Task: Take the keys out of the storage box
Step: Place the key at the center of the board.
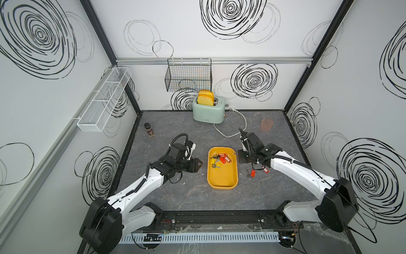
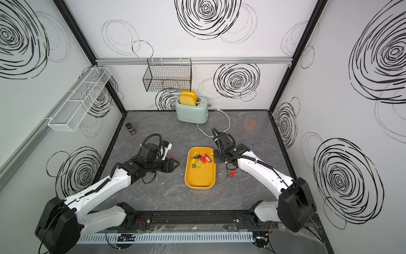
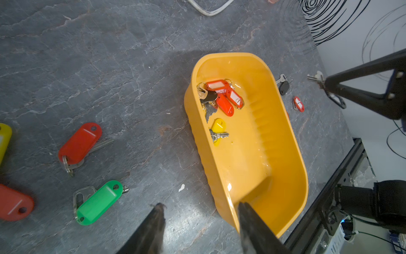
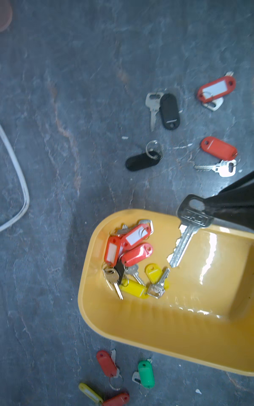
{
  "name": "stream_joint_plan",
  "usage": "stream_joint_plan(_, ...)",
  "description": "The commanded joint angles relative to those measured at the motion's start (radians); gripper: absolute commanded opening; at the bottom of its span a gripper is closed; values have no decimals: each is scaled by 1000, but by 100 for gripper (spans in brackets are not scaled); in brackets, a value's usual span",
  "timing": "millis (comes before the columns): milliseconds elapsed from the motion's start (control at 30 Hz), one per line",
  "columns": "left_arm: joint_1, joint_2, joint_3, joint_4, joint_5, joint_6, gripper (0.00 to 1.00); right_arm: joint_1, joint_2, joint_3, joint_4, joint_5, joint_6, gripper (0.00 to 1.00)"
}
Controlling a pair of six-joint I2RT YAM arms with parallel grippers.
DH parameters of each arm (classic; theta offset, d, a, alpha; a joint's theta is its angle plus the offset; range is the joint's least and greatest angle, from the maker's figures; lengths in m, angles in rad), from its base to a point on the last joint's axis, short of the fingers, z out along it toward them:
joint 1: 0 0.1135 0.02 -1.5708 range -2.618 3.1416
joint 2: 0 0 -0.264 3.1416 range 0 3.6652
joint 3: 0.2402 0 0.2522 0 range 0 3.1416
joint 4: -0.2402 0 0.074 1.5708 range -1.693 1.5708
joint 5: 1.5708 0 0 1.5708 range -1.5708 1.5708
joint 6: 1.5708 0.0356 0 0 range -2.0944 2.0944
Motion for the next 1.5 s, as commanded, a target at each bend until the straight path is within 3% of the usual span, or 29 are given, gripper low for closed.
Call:
stream_joint_plan(0, -7, -2, -7, 49, 7, 4, 58, -34, -70, -72, -86, 22, 58, 0)
stream_joint_plan(467, -10, -7, -7, 49, 4, 4, 58, 7, -212, -316, -154, -68, 304, 0)
stream_joint_plan(967, -11, -10, -5, 48, -4, 5, 58, 39, -137, -374, -153, -90, 285, 0)
stream_joint_plan(1100, -12, -6, -5, 47, -4, 6, 58, 39, -130, -379, -146, -79, 287, 6)
stream_joint_plan(1233, -11, -5, -5, 46, -2, 5, 58, 38, -124, -374, -145, -76, 284, 22)
stream_joint_plan(1467, -11, -6, -7, 48, -4, 2, 58, 38, -166, -345, -146, -63, 274, 25)
